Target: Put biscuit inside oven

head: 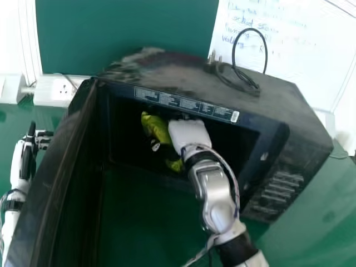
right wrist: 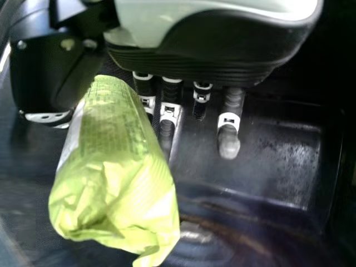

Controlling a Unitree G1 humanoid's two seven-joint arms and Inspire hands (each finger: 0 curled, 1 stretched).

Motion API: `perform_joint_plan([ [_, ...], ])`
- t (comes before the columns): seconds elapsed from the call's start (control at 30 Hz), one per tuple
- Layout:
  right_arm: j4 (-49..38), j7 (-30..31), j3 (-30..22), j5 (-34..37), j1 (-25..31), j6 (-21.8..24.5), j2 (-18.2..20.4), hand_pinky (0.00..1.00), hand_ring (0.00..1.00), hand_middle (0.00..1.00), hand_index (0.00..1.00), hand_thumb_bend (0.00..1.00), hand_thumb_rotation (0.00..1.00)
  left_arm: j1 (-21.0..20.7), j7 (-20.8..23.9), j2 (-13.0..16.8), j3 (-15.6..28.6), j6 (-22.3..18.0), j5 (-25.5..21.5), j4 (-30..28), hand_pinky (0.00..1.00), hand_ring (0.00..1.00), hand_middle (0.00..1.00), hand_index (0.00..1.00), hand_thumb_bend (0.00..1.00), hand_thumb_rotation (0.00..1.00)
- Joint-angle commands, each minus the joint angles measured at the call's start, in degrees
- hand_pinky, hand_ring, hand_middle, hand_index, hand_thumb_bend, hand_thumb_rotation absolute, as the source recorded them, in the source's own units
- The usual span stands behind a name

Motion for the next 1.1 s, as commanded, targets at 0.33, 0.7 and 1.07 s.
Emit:
perform_joint_plan([
  [0.33,12.72,-8.58,3.79,5.05,-7.78,-0.82,-2.47,0.13,0.20,0.47,0.49,0.53,0.00,1.07,-0.21,0.05,-0.11,-0.45,-0.22,-0.85,0.30,0.34,0.43,0.48,0.52,0.07],
  [0.7,18.20,-12.91,5.58,9.33,-9.70,-0.52,-3.28,0.12,0.19,0.47,0.49,0.53,0.00,1.16,-0.16,-0.01,0.03,0.20,-0.56,-1.19,0.31,0.34,0.43,0.48,0.52,0.07],
  [1.07,9.27,-6.08,6.24,10.95,-6.96,3.75,-4.50,0.43,0.52,0.60,0.76,0.79,0.39,1.08,0.01,-0.06,0.05,0.04,-0.32,-1.05,0.30,0.34,0.43,0.48,0.52,0.07],
])
